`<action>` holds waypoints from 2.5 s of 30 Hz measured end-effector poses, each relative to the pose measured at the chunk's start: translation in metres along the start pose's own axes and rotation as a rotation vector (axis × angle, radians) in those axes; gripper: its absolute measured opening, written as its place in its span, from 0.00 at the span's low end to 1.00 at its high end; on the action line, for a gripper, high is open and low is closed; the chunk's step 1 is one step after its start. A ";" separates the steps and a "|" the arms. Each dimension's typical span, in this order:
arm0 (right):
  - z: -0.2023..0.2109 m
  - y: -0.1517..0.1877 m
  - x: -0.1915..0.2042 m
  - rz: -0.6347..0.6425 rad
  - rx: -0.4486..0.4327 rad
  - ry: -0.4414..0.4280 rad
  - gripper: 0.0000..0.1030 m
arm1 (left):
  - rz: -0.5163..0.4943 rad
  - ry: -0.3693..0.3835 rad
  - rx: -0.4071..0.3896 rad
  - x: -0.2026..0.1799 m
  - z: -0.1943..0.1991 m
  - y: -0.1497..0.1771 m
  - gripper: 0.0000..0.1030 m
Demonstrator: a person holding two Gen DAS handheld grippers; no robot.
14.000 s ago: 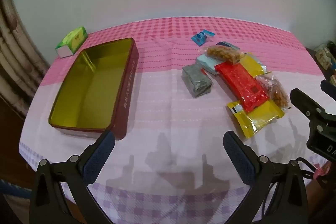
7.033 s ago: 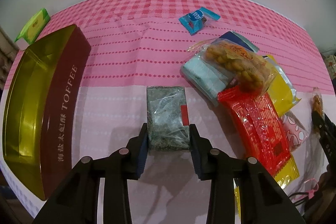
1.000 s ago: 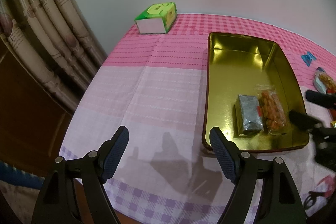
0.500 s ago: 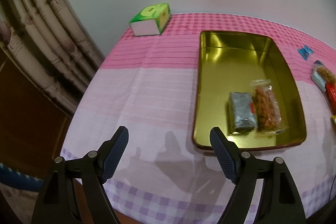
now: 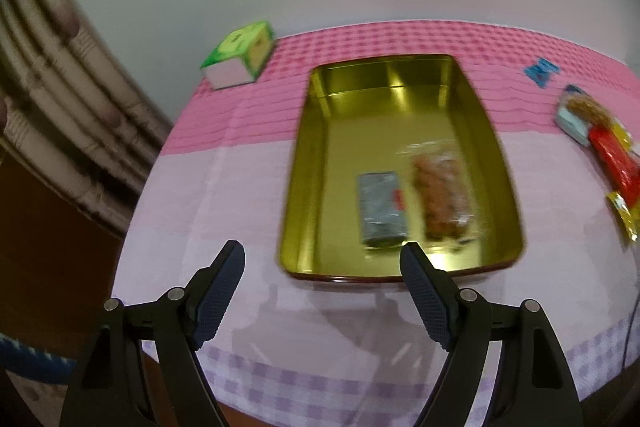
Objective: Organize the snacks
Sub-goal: 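Grasp the pink-patterned bar with the right tool and lift it, then grasp the red wrapper with the left tool while the right tool holds the pink bar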
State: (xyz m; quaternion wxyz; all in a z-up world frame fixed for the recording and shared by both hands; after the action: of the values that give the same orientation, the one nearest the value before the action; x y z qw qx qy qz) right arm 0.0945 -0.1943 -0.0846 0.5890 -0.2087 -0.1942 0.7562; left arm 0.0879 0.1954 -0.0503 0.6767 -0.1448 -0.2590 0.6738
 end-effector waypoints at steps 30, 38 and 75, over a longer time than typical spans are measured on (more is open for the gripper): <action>-0.018 0.016 -0.004 0.040 -0.043 -0.106 0.21 | -0.093 0.222 0.099 -0.209 -0.002 -0.012 0.78; -0.016 0.012 -0.005 0.059 -0.077 -0.042 0.19 | -0.063 0.240 0.099 -0.223 0.000 -0.013 0.78; -0.022 0.041 -0.091 -0.113 -0.097 0.167 0.19 | -0.085 0.363 0.127 -0.298 0.005 -0.012 0.78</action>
State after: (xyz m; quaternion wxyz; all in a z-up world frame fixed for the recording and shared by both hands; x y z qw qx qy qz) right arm 0.0937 -0.2912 -0.1173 0.6342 -0.2880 -0.1922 0.6913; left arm 0.1075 -0.1001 -0.0864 0.7478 -0.2102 -0.0955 0.6224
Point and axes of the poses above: each gripper's, at about its wrist camera, not at the fingertips, and z roughly against the way its jaws point, x to its left, y to its underside, the point moved 6 cm from there along -z, roughly the way its jaws point, and after that the axes turned 9 degrees about z, right-handed, at the moved point
